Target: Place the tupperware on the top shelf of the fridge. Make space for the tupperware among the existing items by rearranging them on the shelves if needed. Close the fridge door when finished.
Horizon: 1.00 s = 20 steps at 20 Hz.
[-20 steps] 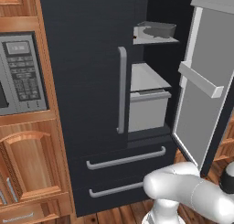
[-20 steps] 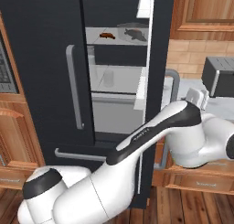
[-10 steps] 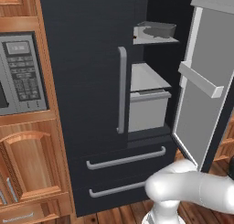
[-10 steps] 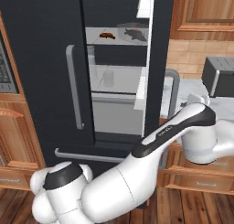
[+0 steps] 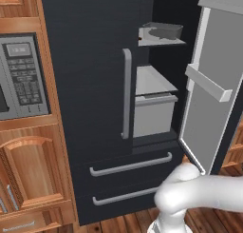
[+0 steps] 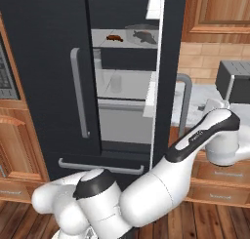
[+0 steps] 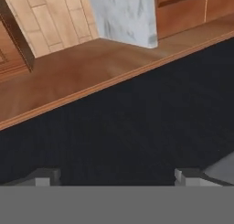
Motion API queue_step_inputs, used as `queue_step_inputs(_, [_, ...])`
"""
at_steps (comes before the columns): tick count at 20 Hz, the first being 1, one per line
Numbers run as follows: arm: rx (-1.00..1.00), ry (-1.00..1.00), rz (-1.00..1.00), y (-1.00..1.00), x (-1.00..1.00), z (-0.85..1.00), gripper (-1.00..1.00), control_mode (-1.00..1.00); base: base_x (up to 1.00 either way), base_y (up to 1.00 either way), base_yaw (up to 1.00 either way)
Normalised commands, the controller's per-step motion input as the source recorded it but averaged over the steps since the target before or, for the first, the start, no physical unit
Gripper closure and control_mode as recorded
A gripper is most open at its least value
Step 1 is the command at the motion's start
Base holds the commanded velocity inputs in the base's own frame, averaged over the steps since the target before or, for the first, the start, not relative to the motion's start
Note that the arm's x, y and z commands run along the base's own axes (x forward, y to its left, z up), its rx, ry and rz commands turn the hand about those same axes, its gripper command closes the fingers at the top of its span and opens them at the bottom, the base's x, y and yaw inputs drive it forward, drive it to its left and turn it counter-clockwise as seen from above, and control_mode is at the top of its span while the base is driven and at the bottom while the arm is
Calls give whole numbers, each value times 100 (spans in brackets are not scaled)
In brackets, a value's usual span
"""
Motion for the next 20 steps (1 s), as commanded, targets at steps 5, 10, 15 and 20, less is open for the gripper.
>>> queue_step_inputs(5, [2,0,21,-1,45,-14,-100,-100,0,0,0])
queue_step_inputs(10, [0,7,34,28,22,-17,-100,-100,0,0,0])
queue_step_inputs(15, [0,3,39,56,1,-18,-100,-100,0,0,0])
queue_step_inputs(20, [-1,-2,36,87,-1,-6,-100,-100,0,0,0])
